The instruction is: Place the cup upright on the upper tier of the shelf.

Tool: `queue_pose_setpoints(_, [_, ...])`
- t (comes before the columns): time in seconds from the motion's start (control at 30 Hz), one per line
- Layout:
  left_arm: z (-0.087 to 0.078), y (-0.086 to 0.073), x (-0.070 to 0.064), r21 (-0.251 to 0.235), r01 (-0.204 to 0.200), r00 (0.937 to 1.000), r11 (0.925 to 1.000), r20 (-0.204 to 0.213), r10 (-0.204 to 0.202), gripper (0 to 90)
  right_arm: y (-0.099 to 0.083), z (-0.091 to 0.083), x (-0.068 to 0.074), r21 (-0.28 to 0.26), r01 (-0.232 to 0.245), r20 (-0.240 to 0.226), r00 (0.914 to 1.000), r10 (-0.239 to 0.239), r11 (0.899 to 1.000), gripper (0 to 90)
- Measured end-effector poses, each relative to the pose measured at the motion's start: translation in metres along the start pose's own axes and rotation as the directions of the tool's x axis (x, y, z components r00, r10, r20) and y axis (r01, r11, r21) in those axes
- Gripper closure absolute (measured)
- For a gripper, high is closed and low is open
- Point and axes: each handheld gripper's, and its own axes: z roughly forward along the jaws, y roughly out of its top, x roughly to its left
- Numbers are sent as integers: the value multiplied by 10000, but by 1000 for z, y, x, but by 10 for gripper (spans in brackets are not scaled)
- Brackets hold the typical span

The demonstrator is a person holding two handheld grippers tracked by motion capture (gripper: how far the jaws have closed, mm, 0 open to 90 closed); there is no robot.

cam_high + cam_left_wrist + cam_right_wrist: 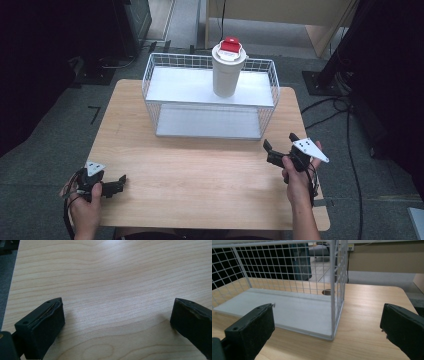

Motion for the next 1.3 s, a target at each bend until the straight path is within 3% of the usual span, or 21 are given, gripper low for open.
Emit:
queue_pose_setpoints(0.87, [0,0,0,-4,8,10000,10000,3,-8,0,-53,-32,-31,1018,-427,830,9960,343,9939,0])
queue_pose_setpoints(1.17, [0,0,0,-12,19,10000,10000,-1,-19,0,-68,-46,-41,1591,-490,1215,9922,297,9860,0])
queue_pose_setpoints(1.3, [0,0,0,-10,16,10000,10000,0,-16,0,-74,-52,-47,2066,-539,1418,9896,246,9769,0])
